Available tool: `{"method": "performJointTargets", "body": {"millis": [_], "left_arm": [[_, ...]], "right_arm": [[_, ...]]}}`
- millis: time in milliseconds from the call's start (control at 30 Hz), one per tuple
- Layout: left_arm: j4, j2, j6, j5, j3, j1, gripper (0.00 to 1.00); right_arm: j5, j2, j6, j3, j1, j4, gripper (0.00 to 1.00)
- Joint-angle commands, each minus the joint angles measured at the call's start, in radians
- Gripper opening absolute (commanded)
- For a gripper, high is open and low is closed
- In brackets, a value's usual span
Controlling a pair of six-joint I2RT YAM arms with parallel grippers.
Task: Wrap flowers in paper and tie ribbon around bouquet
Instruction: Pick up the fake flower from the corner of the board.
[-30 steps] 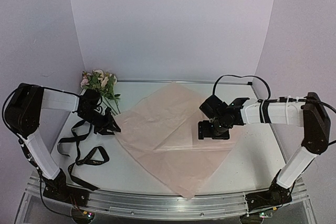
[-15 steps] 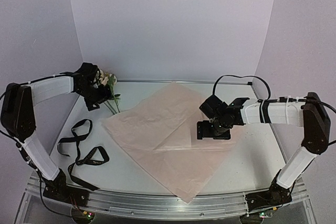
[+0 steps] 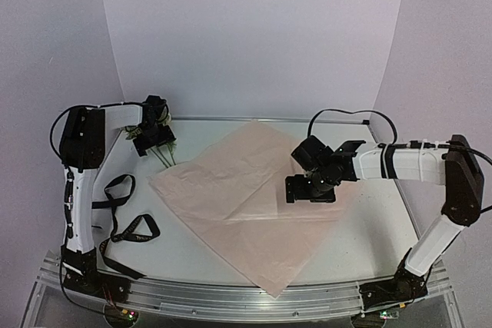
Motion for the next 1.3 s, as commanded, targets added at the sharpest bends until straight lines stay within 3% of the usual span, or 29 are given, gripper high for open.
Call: {"method": "performJointTargets", "body": {"millis": [0,167,400,767,867,1067,1167,1267], "left_arm": [[-0.006,0.063,-0.021,0.025,0.085,0.009,1.0],[-0.01,0.111,-0.021,0.01,0.107,0.009,0.97],[-0.049,0.168,0.014,-0.039,0.156,0.009,0.83],[-0.11,0.233,0.083,-0.125,0.236,0.009,0.39],[-0.097,0.205,0.108,-0.137,0.222,0.01,0.34],[0.023,0.026,0.077,-0.102,0.03,0.009,0.47],[0.061,-0.051,0.04,-0.089,-0.018,0.009,0.64],[0.1,-0.079,0.001,-0.055,-0.047,0.006,0.75]], "right_arm": [[0.02,-0.061,-0.03,-0.003,-0.003,0.013,0.91],[0.024,-0.071,-0.036,-0.012,-0.004,0.02,0.91],[0.019,-0.076,-0.037,-0.02,-0.003,0.033,0.91],[0.001,-0.076,-0.032,-0.013,-0.003,0.041,0.91],[0.001,-0.083,-0.034,-0.013,-0.003,0.041,0.91],[-0.01,-0.084,-0.042,-0.009,-0.004,0.041,0.91],[-0.009,-0.081,-0.048,-0.007,-0.003,0.041,0.92],[-0.008,-0.076,-0.05,-0.006,-0.003,0.041,0.92]]}}
